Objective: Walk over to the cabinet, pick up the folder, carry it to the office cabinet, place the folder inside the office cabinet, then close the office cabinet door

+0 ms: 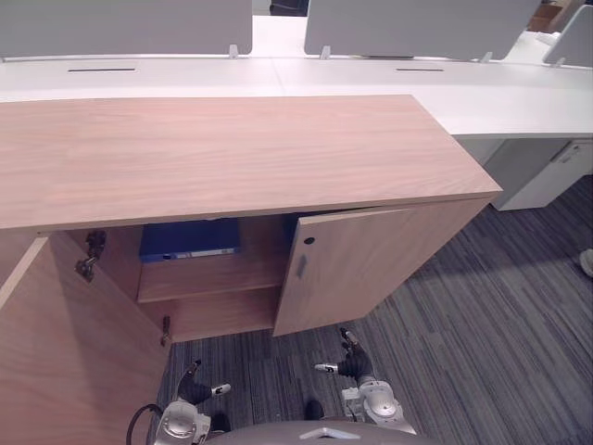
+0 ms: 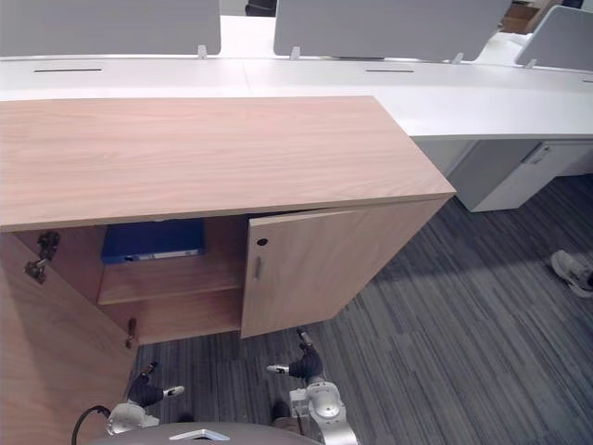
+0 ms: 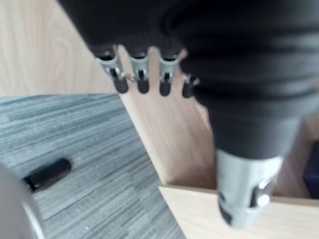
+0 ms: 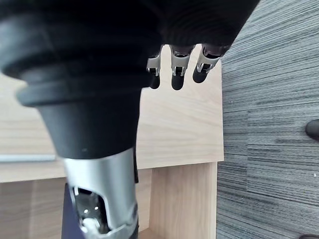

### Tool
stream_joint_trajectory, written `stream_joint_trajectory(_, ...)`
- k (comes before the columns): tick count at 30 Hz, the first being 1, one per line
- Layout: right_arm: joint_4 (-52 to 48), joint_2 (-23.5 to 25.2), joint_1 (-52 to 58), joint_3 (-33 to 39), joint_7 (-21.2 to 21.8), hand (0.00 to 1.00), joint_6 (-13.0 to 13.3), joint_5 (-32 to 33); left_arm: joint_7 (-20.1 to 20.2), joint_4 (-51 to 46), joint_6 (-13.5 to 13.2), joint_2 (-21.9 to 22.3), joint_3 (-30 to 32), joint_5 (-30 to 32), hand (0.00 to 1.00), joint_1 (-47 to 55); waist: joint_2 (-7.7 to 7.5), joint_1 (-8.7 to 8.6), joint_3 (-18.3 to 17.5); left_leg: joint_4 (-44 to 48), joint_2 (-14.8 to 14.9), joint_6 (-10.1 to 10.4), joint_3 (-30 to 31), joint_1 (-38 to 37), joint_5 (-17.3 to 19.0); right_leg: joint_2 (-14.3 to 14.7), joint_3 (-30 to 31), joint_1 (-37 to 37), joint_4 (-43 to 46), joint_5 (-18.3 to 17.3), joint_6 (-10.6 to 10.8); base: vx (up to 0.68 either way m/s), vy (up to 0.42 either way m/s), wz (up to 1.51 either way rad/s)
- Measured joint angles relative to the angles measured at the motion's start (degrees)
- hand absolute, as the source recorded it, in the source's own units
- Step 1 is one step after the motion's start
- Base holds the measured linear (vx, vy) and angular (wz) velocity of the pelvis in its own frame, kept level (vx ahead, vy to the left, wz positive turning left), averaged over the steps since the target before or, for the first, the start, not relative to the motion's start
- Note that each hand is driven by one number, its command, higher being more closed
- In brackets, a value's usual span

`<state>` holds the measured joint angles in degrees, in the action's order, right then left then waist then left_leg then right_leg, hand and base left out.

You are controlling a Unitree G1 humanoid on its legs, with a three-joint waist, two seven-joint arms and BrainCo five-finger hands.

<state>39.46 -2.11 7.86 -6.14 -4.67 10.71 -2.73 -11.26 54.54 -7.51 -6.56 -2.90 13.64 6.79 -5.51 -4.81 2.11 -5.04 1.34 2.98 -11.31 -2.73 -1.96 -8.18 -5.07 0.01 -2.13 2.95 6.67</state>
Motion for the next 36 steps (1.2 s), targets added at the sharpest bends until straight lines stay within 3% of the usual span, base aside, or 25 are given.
stream_joint_trajectory(5,0.2,-0.1,-0.1,0.6,-1.5,0.00,-0.5,0.0,0.0,0.0,-0.1,0.0,0.0,-1.5,0.00,0.5,0.45,0.01,0.3,0.0,-0.1,-0.2,-1.2,-1.2,0.3,0.0,1.4,-0.1,0.6,0.1,0.2,0.01,-0.002,-0.14)
stream_joint_trajectory(12,2.3,0.0,-0.3,0.8,-1.9,0.00,-0.8,0.0,-0.1,-2.4,-0.7,-0.2,0.6,-4.5,0.00,0.6,0.66,0.27,1.1,0.0,-1.0,-0.8,3.7,0.6,0.0,-1.3,-0.8,-2.1,6.9,-4.9,0.5,-0.01,-0.003,0.29)
stream_joint_trajectory(15,2.5,0.1,-0.4,1.3,-2.0,0.00,-0.8,0.1,-0.5,-2.4,-0.7,-0.1,1.2,-5.7,0.00,0.7,0.94,1.71,1.0,0.0,-1.3,-0.9,5.4,1.7,-0.4,-1.2,-1.8,-1.7,6.2,-5.2,0.3,0.03,-0.009,0.35)
stream_joint_trajectory(22,4.9,0.7,-1.8,3.6,-2.2,0.00,-0.9,0.1,-0.9,-2.6,-1.2,0.1,2.8,-9.1,0.00,-0.1,1.36,2.36,1.5,0.4,-1.1,-0.2,15.2,4.7,-3.5,0.4,-5.5,2.0,5.2,-6.9,-3.6,0.03,-0.025,0.87)
stream_joint_trajectory(24,4.8,0.7,-2.9,4.8,-2.6,0.00,-0.9,0.1,-1.0,-3.5,-1.1,0.3,2.8,-9.1,0.00,-0.2,1.47,2.98,2.5,0.8,-0.3,-1.5,11.0,6.1,-2.2,-0.1,-7.5,2.1,5.5,-6.9,-3.3,-0.10,-0.012,0.73)
stream_joint_trajectory(26,4.2,0.5,-3.9,6.1,-3.7,0.00,-0.9,0.1,-0.9,-4.1,-1.1,1.3,2.8,-9.1,0.00,-0.1,1.45,2.35,3.8,8.9,2.1,-3.1,-0.3,9.2,2.5,-1.8,-10.2,2.3,6.8,-7.8,-1.8,-0.11,0.019,0.63)
stream_joint_trajectory(27,4.2,0.4,-3.9,6.5,-3.8,0.00,-0.9,0.1,-0.9,-4.3,-1.1,1.7,2.8,-9.1,0.00,-0.1,1.61,2.51,4.2,11.9,2.6,-3.5,-2.0,9.9,3.2,-2.4,-10.6,2.2,7.6,-8.7,-1.3,-0.08,0.039,0.41)
stream_joint_trajectory(28,4.2,-0.6,-4.0,7.1,-4.2,0.00,-0.9,0.2,-0.8,-4.7,-1.1,2.4,2.9,-9.1,0.00,0.2,2.78,2.44,4.7,15.4,3.5,-2.8,-3.0,10.8,3.5,-2.1,-10.9,2.4,9.8,-10.5,-0.4,-0.07,0.027,0.23)
stream_joint_trajectory(30,4.2,-0.6,-2.6,7.3,-4.2,0.00,-1.0,0.2,-0.8,-5.7,-1.1,2.1,2.9,-9.1,0.00,0.7,2.75,2.19,4.8,12.7,1.5,-2.6,-3.0,9.2,3.7,-2.9,-9.0,3.1,10.4,-12.8,-0.2,-0.04,0.067,0.35)
stream_joint_trajectory(32,4.2,-0.2,-1.8,7.4,-4.2,0.00,-1.0,0.3,-0.8,-6.3,-1.1,2.1,3.2,-9.1,0.00,0.8,1.73,1.62,4.3,8.4,-0.1,-2.9,-3.7,7.1,3.3,-3.2,-7.2,3.6,9.4,-13.5,-0.4,0.08,0.055,0.41)
stream_joint_trajectory(34,4.2,0.0,-1.3,7.4,-4.2,0.00,-1.1,0.3,-0.7,-6.3,-1.1,2.4,3.2,-9.1,0.00,1.1,2.22,1.27,4.2,1.1,-2.0,-2.9,-3.0,3.5,-2.6,-3.4,-6.6,5.0,8.4,-13.0,-0.8,0.12,0.049,0.37)
stream_joint_trajectory(36,4.2,0.7,-1.4,7.4,-4.1,0.00,-1.4,0.3,-0.8,-6.3,-1.1,2.1,3.5,-9.1,0.00,1.8,2.05,1.52,4.4,0.5,-2.7,-3.1,-1.9,1.9,-3.8,-3.6,-6.9,7.9,7.5,-10.7,0.1,0.19,0.040,0.34)
